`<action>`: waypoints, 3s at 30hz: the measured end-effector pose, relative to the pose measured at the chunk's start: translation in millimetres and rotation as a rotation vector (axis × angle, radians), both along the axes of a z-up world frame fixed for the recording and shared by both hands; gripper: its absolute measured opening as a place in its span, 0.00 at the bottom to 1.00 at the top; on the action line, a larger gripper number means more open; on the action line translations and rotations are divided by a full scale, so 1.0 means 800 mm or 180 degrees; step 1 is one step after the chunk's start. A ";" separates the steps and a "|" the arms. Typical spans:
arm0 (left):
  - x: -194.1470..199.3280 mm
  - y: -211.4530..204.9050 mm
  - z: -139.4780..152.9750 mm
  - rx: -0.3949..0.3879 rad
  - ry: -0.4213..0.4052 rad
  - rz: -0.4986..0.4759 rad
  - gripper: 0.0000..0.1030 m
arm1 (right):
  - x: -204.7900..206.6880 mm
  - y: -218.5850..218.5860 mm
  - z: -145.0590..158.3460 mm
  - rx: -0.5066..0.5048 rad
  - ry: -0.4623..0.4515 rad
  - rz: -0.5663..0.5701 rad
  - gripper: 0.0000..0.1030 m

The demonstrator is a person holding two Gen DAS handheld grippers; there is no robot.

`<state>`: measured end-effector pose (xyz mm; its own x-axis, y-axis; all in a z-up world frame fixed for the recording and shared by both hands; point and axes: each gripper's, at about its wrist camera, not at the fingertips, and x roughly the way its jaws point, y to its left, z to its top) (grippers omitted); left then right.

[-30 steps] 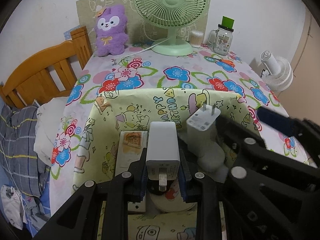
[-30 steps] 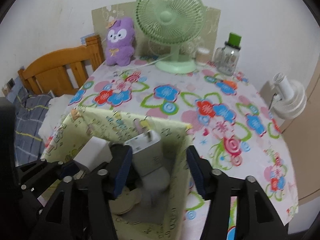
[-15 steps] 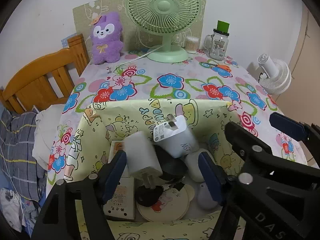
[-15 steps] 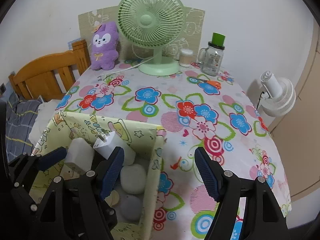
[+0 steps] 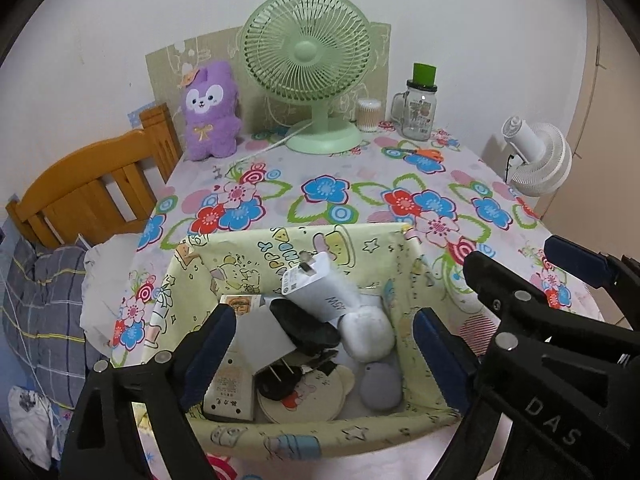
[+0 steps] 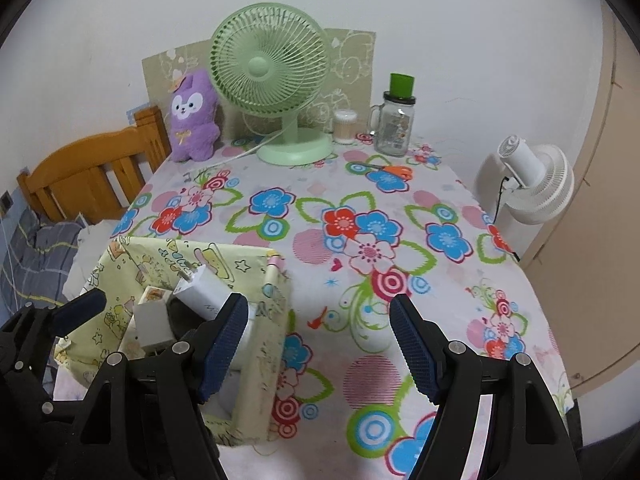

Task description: Organize rigid objects

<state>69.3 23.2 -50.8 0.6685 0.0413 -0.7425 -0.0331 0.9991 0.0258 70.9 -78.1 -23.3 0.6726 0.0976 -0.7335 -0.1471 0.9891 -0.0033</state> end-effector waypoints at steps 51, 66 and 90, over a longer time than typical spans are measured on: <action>-0.054 -0.068 0.085 -0.0048 -0.0561 -0.0176 1.00 | -0.078 -0.145 0.083 0.0079 -0.0619 -0.0585 0.97; -0.045 -0.062 0.084 -0.0099 -0.0557 -0.0141 1.00 | -0.071 -0.137 0.079 0.0008 -0.0659 -0.0519 0.97; -0.040 -0.065 0.084 -0.0117 -0.0540 -0.0151 1.00 | -0.070 -0.137 0.075 0.0029 -0.0666 -0.0570 0.97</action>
